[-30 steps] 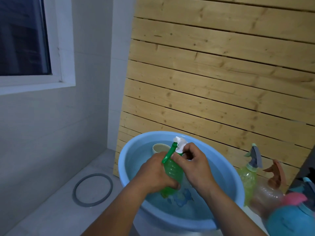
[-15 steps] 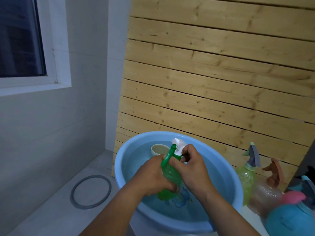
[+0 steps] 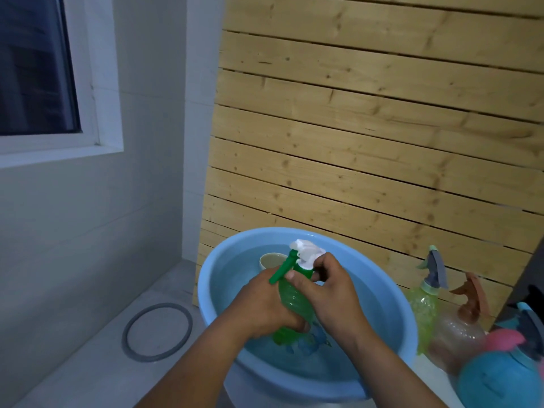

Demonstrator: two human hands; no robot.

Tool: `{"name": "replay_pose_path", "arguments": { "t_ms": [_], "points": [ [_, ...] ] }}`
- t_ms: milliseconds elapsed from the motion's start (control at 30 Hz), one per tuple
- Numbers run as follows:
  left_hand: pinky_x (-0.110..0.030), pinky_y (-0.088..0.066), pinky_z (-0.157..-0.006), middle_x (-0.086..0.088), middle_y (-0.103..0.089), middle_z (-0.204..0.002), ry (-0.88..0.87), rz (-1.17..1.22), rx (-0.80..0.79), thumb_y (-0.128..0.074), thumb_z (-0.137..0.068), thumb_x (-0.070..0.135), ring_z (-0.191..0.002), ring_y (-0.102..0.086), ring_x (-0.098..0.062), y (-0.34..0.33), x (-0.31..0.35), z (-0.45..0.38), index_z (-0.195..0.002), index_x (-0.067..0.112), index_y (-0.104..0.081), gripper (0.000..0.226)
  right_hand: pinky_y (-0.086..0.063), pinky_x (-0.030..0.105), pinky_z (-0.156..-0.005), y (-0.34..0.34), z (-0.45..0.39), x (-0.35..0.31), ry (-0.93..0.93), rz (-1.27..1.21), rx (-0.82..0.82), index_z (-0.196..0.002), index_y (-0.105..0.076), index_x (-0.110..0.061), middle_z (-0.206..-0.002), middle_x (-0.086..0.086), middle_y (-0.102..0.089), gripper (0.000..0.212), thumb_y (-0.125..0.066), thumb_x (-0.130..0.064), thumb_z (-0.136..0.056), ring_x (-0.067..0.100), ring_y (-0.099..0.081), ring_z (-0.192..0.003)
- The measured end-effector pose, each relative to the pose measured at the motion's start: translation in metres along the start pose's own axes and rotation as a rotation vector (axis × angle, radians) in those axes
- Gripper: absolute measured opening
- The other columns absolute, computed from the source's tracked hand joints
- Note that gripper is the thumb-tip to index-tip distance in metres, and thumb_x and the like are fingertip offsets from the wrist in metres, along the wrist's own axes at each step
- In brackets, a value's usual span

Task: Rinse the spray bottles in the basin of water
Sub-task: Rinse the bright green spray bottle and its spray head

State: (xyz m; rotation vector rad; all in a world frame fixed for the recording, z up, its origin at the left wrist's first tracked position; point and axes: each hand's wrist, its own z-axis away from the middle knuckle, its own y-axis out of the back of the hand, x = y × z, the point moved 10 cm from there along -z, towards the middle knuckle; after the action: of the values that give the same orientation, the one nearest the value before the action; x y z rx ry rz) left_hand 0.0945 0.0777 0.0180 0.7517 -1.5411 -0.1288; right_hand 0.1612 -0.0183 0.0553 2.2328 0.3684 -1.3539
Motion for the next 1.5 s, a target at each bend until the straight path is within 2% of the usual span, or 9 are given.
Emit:
{"name": "replay_pose_path", "arguments": {
  "t_ms": [100, 200, 367, 567, 700, 800, 1033, 1300, 1500],
  "points": [
    [-0.04, -0.059, -0.076, 0.016, -0.072, -0.084, 0.011, -0.004, -0.005, -0.085, -0.041, 0.036, -0.079, -0.07, -0.005, -0.001, -0.001, 0.001, -0.092, 0.039, -0.064, 0.055, -0.041, 0.012, -0.051, 0.002, 0.0, 0.005, -0.044, 0.025, 0.028, -0.08, -0.052, -0.02, -0.061, -0.017, -0.054, 0.038, -0.085, -0.035, -0.069, -0.003, -0.047, -0.053],
    [-0.039, -0.059, -0.077, 0.018, -0.072, -0.086, 0.006, 0.015, -0.002, -0.085, -0.043, 0.034, -0.08, -0.069, -0.003, -0.001, -0.001, 0.0, -0.095, 0.042, -0.064, 0.056, -0.047, 0.014, -0.064, -0.003, 0.003, 0.002, -0.036, 0.026, -0.025, -0.088, -0.06, -0.028, -0.077, -0.015, -0.064, 0.03, -0.081, -0.043, -0.072, -0.002, -0.059, -0.071],
    [-0.038, -0.059, -0.077, 0.018, -0.071, -0.087, 0.029, 0.014, 0.044, -0.086, -0.041, 0.036, -0.081, -0.068, -0.004, 0.004, -0.005, -0.003, -0.105, 0.042, -0.061, 0.068, -0.051, 0.043, -0.089, -0.011, 0.006, 0.002, -0.022, 0.049, -0.134, -0.099, -0.066, -0.029, -0.102, 0.0, -0.068, 0.012, -0.062, -0.024, -0.09, 0.019, -0.063, -0.101],
    [-0.037, -0.06, -0.076, 0.017, -0.071, -0.091, -0.011, 0.01, 0.009, -0.086, -0.044, 0.03, -0.082, -0.069, -0.001, 0.0, -0.001, -0.001, -0.106, 0.041, -0.062, 0.067, -0.047, 0.014, -0.061, -0.002, 0.005, -0.001, 0.001, -0.002, -0.052, -0.086, -0.061, -0.024, -0.08, -0.007, -0.063, 0.021, -0.079, -0.017, -0.078, -0.002, -0.057, -0.071],
    [-0.037, -0.06, -0.076, 0.018, -0.071, -0.092, -0.026, -0.005, -0.002, -0.084, -0.045, 0.034, -0.083, -0.068, -0.001, -0.002, 0.001, -0.001, -0.105, 0.042, -0.063, 0.065, -0.048, 0.016, -0.059, -0.001, 0.004, 0.006, -0.044, -0.008, -0.038, -0.087, -0.058, -0.022, -0.078, -0.009, -0.061, 0.029, -0.083, -0.018, -0.073, -0.004, -0.056, -0.066],
    [-0.036, -0.059, -0.077, 0.019, -0.072, -0.091, -0.01, 0.036, 0.025, -0.085, -0.045, 0.031, -0.083, -0.069, -0.001, 0.002, -0.001, -0.001, -0.106, 0.049, -0.062, 0.068, -0.05, 0.021, -0.066, -0.011, 0.008, -0.002, -0.007, -0.032, -0.131, -0.093, -0.067, -0.032, -0.089, -0.007, -0.067, 0.013, -0.068, -0.03, -0.081, 0.006, -0.065, -0.078],
    [-0.037, -0.059, -0.08, 0.016, -0.071, -0.091, 0.036, 0.047, 0.062, -0.088, -0.041, 0.034, -0.085, -0.069, -0.004, 0.006, -0.007, -0.001, -0.107, 0.042, -0.061, 0.072, -0.049, 0.025, -0.074, -0.014, 0.01, -0.01, -0.004, -0.071, -0.18, -0.094, -0.07, -0.032, -0.09, -0.005, -0.072, 0.026, -0.049, -0.048, -0.089, 0.007, -0.067, -0.086],
    [-0.038, -0.059, -0.079, 0.014, -0.072, -0.094, 0.009, 0.038, 0.045, -0.086, -0.042, 0.034, -0.087, -0.069, -0.005, 0.004, -0.003, -0.001, -0.11, 0.041, -0.062, 0.072, -0.052, 0.022, -0.071, -0.001, 0.004, -0.004, 0.033, -0.071, -0.047, -0.088, -0.07, -0.027, -0.081, -0.005, -0.07, 0.01, -0.069, -0.018, -0.087, 0.009, -0.065, -0.08],
    [-0.037, -0.061, -0.074, 0.014, -0.072, -0.087, -0.002, 0.034, 0.005, -0.087, -0.043, 0.032, -0.079, -0.069, -0.002, -0.002, -0.003, -0.002, -0.099, 0.036, -0.064, 0.061, -0.042, 0.012, -0.05, 0.007, 0.002, 0.003, 0.011, -0.052, 0.059, -0.076, -0.051, -0.015, -0.058, -0.016, -0.055, 0.039, -0.087, -0.028, -0.068, -0.003, -0.047, -0.054]
  ]
}}
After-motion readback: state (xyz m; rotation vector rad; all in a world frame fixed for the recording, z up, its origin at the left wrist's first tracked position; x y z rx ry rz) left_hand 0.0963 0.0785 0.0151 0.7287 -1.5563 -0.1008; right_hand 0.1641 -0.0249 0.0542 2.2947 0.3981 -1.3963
